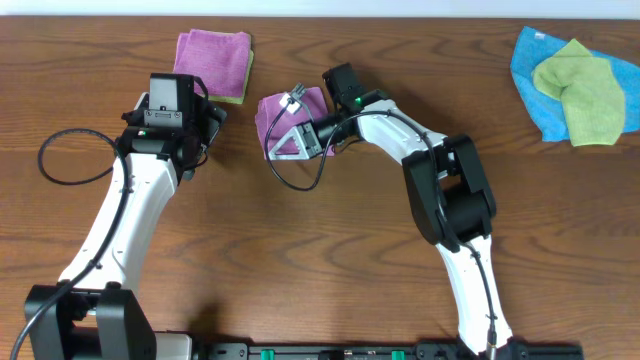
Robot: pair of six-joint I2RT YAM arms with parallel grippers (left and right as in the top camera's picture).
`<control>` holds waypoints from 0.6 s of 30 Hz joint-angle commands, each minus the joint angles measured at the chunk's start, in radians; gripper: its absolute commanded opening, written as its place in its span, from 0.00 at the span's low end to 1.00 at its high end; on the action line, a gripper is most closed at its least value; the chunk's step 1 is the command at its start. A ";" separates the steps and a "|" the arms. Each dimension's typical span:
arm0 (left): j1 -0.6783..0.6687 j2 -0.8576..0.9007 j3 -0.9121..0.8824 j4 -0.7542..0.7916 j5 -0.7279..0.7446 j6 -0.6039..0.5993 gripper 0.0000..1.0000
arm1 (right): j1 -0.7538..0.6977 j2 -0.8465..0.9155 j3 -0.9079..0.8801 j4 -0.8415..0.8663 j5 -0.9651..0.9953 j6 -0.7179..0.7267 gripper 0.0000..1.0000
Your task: Fold the cloth
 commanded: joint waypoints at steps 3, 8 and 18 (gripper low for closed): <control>0.002 -0.002 0.005 -0.008 0.002 0.019 0.95 | 0.005 -0.001 0.004 0.084 0.148 0.059 0.01; 0.002 -0.002 0.005 -0.018 0.002 0.024 0.95 | 0.020 -0.001 0.004 0.070 0.337 0.043 0.01; 0.002 -0.002 0.005 -0.041 0.002 0.027 0.95 | 0.026 0.053 0.003 0.059 0.474 0.044 0.01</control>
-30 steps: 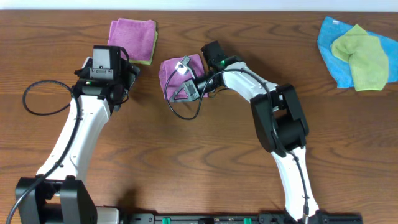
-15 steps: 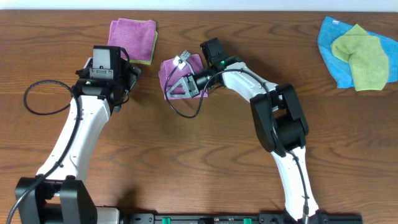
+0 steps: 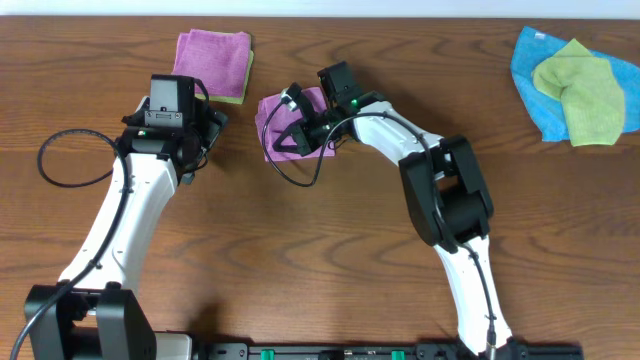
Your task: Fold the cloth
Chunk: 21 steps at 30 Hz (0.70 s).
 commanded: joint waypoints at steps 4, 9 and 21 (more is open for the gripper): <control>0.002 -0.002 0.005 -0.004 0.003 0.026 0.95 | 0.006 0.063 0.003 0.003 0.040 0.008 0.01; 0.002 -0.002 0.005 -0.003 0.003 0.028 0.95 | -0.002 0.042 0.006 0.032 -0.044 0.045 0.01; 0.002 -0.002 0.005 0.000 0.004 0.028 0.95 | -0.024 -0.187 0.044 0.023 -0.085 0.054 0.01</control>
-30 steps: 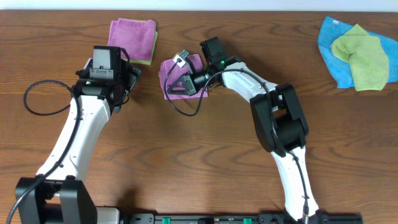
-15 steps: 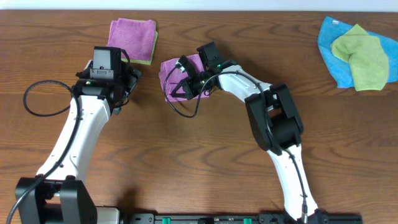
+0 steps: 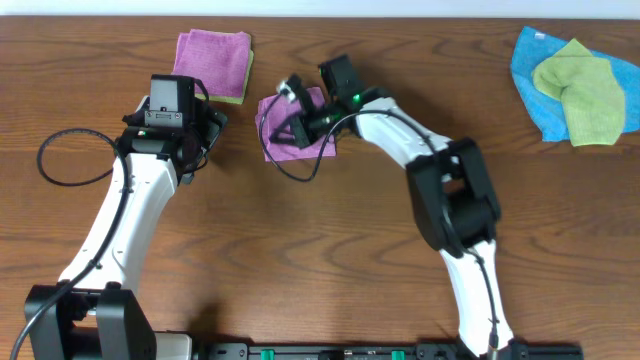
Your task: Fold the cloth
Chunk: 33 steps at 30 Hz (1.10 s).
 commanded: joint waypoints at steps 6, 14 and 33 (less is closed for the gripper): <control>0.002 -0.002 0.005 0.009 0.029 0.014 0.95 | -0.033 -0.098 0.037 -0.015 0.105 -0.031 0.01; -0.026 0.079 0.004 0.155 0.300 0.142 0.95 | -0.122 -0.165 0.037 -0.199 0.516 -0.042 0.01; -0.017 0.039 0.004 -0.053 0.380 0.498 0.96 | -0.426 -1.056 -0.402 -0.568 0.764 -0.188 0.02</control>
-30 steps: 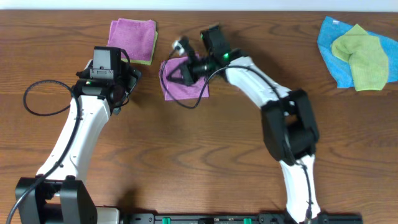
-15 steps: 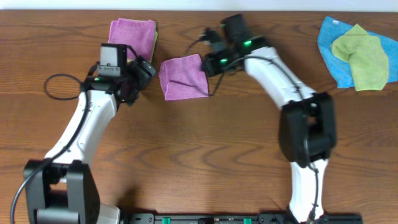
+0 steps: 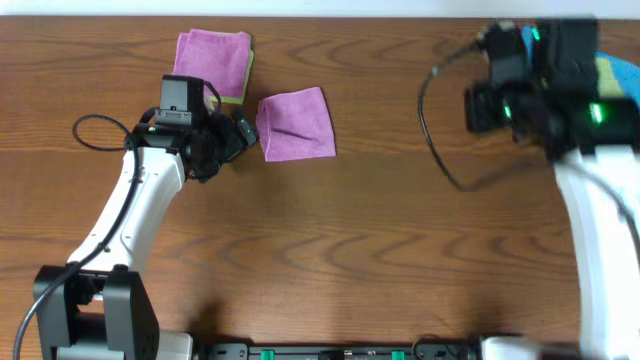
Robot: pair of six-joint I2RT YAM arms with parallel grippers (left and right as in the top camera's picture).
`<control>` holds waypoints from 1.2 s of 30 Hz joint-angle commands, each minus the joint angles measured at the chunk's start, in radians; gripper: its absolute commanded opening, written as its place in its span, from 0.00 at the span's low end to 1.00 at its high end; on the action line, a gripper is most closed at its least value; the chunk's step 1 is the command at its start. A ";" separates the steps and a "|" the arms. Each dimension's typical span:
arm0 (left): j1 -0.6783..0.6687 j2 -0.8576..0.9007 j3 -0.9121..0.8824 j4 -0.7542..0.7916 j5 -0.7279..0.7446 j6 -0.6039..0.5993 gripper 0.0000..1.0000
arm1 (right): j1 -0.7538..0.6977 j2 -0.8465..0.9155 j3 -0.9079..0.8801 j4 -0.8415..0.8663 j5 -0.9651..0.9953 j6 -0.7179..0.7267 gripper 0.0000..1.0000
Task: Fold the cloth
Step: 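Release the folded cloth and retract the right gripper to the right, then move the left gripper to the folded purple cloth and grasp it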
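A purple cloth (image 3: 296, 123) lies folded into a small square on the table, with a crease across its middle. My left gripper (image 3: 244, 133) is at the cloth's left edge, its dark fingers spread and nothing between them. My right gripper (image 3: 482, 104) is raised high at the far right, well away from the cloth. It is blurred, so its jaws cannot be made out.
A stack of folded cloths (image 3: 213, 64), purple over yellow-green, lies at the back left, just behind the left arm. A blue cloth (image 3: 622, 112) with a green one on it sits at the back right, mostly hidden under the right arm. A loose cable (image 3: 440, 150) hangs from the right arm.
My right gripper has left the purple cloth and is now up at the far right. The cloth lies uncovered and flat. My left gripper has moved right, up to the cloth's left edge.
My right gripper stayed on the purple cloth through the three earlier moments, shifting slightly over it, while the left arm held still beside the stack. Now the right arm is away at the right, the cloth lies folded, and the left gripper is at its edge.
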 commanded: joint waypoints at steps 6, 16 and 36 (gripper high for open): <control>0.003 -0.013 0.006 -0.016 0.087 0.122 0.96 | -0.026 -0.586 -0.597 0.196 0.080 0.170 0.09; 0.003 -0.013 0.006 0.032 0.131 0.138 0.95 | -0.043 -0.932 -1.051 0.251 0.105 0.247 0.99; -0.064 -0.013 0.006 0.042 0.127 0.025 0.95 | -0.043 -0.929 -1.199 0.204 0.129 0.246 0.99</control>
